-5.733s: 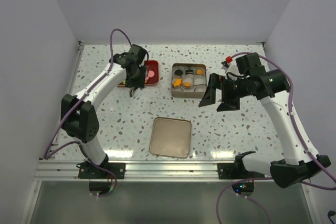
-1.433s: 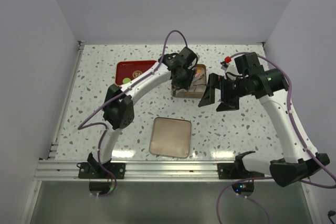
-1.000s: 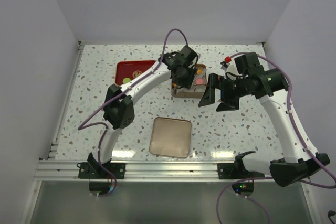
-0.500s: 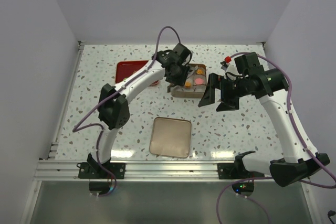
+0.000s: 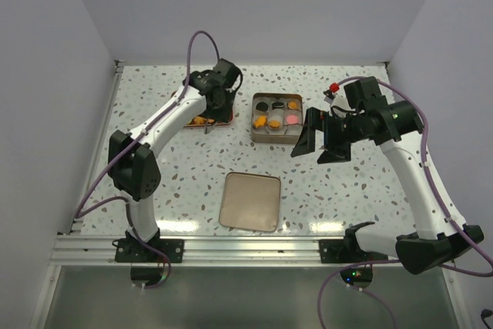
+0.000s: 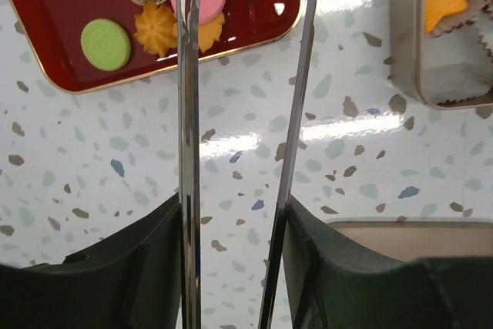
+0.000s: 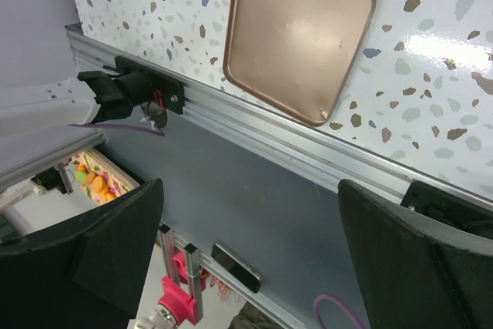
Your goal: Pack the cookies
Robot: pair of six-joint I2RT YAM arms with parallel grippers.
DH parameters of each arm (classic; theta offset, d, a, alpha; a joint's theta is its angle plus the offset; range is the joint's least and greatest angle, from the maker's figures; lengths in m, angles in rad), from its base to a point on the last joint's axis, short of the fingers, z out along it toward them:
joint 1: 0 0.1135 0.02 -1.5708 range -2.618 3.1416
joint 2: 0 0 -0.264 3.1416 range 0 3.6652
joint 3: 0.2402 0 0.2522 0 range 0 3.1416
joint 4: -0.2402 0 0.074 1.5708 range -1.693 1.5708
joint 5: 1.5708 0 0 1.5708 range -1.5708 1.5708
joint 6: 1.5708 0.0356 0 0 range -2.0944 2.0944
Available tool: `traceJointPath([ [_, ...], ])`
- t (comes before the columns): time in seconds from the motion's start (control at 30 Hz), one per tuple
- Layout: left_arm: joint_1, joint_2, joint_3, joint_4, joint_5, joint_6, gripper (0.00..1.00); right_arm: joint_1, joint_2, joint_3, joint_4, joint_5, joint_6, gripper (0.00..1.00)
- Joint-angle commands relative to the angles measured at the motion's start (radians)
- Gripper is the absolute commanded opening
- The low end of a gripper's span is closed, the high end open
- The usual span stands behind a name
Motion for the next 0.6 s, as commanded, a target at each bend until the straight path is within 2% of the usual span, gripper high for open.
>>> traceJointPath([
  [0.0,-0.004,-0.039,-0.042,-0.041,-0.104,0.023,0.53,0.006,-0.011,0.008,0.007,-0.003,-0.012,0.99],
  [0.23,0.0,-0.045,-0.114,-0.049,-0.124,0.014,0.54,0.009,-0.011,0.004,0.007,0.003,-0.012,0.99],
  [0.57,0.028,-0.045,-0.141,-0.049,-0.095,0.015,0.59,0.01,-0.013,0.006,0.009,0.003,-0.012,0.99],
])
